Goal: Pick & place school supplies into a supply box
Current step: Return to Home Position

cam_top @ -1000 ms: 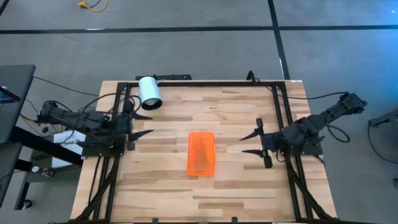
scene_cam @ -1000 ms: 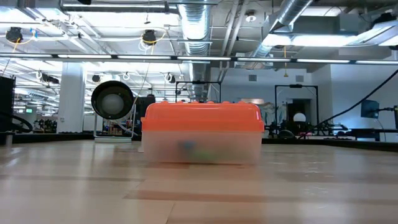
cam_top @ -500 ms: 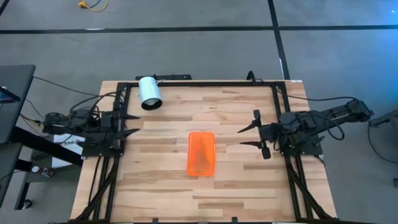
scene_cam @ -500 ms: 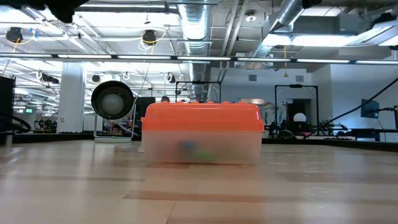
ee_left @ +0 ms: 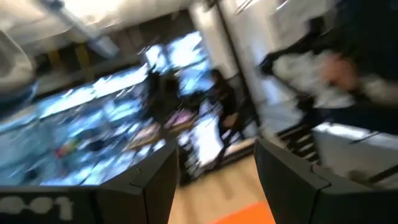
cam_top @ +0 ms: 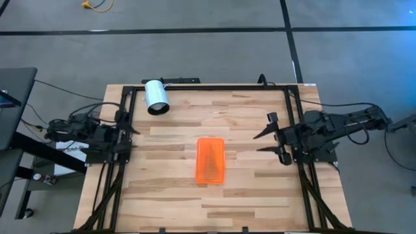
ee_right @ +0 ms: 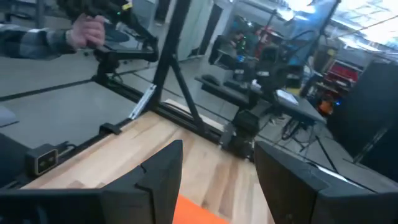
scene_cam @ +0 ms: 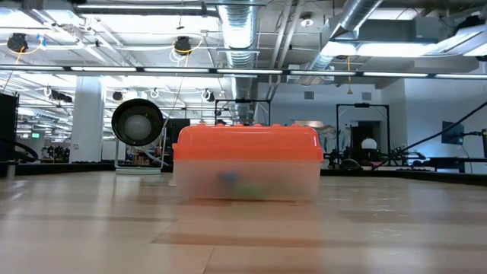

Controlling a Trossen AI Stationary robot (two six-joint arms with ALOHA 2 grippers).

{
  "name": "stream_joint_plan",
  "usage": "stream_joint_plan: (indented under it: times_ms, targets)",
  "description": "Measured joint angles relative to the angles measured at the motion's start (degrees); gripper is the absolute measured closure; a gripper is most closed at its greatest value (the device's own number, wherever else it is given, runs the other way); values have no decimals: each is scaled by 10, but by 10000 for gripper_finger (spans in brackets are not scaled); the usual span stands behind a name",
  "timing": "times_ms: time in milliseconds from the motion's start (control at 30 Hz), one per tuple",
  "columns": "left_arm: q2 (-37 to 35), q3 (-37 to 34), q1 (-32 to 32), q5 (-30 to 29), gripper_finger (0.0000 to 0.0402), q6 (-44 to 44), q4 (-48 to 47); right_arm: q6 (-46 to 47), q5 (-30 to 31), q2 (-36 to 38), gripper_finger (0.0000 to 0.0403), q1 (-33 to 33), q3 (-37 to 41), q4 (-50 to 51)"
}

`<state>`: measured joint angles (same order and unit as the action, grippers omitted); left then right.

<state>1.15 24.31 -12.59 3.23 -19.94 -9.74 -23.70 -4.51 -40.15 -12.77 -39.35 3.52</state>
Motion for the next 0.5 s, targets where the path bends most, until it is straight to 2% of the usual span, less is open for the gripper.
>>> stream_joint_plan:
  times_ms: [167,267,367,500]
  targets:
    - [-11,-11,6,-148,200,42,-38,29,-11,10,210,52,1,41]
    - [-10,10,15,-144,200,56,-92,41,-59,23,210,92,3,59]
    - [-11,41,20,-125,200,61,-100,45,-107,38,210,123,24,49]
    - [-11,57,20,-93,200,61,-112,55,-124,76,210,150,79,3]
